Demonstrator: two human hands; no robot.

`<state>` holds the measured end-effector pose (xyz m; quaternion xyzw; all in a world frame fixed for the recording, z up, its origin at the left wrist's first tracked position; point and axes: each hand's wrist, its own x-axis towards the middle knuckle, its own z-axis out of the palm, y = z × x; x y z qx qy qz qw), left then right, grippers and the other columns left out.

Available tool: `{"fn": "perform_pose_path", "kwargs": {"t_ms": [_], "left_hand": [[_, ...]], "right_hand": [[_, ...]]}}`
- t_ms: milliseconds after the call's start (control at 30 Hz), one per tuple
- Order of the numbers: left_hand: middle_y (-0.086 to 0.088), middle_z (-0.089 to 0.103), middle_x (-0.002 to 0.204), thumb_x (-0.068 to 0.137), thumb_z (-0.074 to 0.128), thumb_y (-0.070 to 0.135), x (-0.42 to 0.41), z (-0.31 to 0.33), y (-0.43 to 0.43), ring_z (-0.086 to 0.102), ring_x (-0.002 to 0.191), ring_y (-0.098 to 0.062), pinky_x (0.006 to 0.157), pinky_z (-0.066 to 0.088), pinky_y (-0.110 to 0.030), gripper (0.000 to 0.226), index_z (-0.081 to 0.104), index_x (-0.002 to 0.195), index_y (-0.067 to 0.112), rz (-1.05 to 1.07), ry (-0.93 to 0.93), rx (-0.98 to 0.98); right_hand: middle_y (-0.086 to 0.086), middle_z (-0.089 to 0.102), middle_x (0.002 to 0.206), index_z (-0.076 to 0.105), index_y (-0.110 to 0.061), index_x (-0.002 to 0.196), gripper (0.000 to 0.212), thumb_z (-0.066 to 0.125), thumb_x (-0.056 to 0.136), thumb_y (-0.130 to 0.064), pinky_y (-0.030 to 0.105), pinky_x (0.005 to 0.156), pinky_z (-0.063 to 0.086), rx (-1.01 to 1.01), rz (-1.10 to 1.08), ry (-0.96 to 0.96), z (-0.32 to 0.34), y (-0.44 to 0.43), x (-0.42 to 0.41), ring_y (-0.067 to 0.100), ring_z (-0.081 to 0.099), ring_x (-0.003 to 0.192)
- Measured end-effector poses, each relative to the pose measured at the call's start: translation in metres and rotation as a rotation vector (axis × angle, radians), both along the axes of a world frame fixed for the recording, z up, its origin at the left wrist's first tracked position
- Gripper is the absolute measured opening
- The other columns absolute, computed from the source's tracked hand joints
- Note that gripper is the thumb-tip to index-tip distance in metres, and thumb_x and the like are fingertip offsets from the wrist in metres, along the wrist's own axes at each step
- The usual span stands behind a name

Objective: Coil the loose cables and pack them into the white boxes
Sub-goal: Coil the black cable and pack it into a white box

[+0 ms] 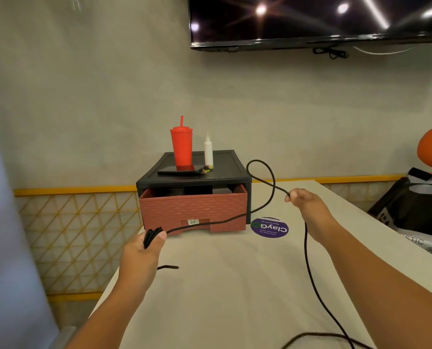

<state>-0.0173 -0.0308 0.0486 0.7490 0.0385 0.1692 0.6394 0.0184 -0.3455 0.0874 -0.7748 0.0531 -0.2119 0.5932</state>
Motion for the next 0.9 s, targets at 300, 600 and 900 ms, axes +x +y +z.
{"fn": "perform_pose_path", "kwargs": {"t_ms": [300, 600, 900], "left_hand": [[-0.005, 0.057, 0.073, 0.091, 0.058, 0.027, 0.004, -0.001, 0.006, 0.050, 0.069, -0.019, 0.062, 0.039, -0.030, 0.015, 0.058, 0.076, 0.025, 0.022, -0.003, -0.006], [-0.007, 0.058, 0.075, 0.091, 0.058, 0.028, 0.004, -0.002, 0.006, 0.050, 0.069, -0.019, 0.061, 0.039, -0.030, 0.014, 0.059, 0.078, 0.024, 0.013, -0.005, -0.005], [-0.005, 0.057, 0.074, 0.091, 0.058, 0.027, 0.007, -0.002, 0.006, 0.050, 0.071, -0.020, 0.064, 0.039, -0.032, 0.015, 0.059, 0.076, 0.023, -0.009, -0.009, -0.025]], "right_hand": [[-0.002, 0.051, 0.081, 0.050, -0.020, 0.067, 0.033, 0.037, 0.098, -0.023, 0.034, 0.096, 0.031, 0.168, 0.044, -0.092, 0.049, -0.005, 0.006, 0.018, 0.044, 0.097], [0.002, 0.063, 0.114, 0.047, -0.018, 0.119, 0.022, 0.039, 0.100, -0.024, 0.029, 0.069, 0.039, -1.499, -0.071, -0.143, 0.084, 0.000, 0.020, 0.026, 0.054, 0.100], [0.004, 0.055, 0.110, 0.055, -0.015, 0.115, 0.027, 0.038, 0.095, -0.007, 0.032, 0.067, 0.041, -1.968, -0.349, -0.002, 0.124, -0.025, 0.019, 0.027, 0.053, 0.107]]}}
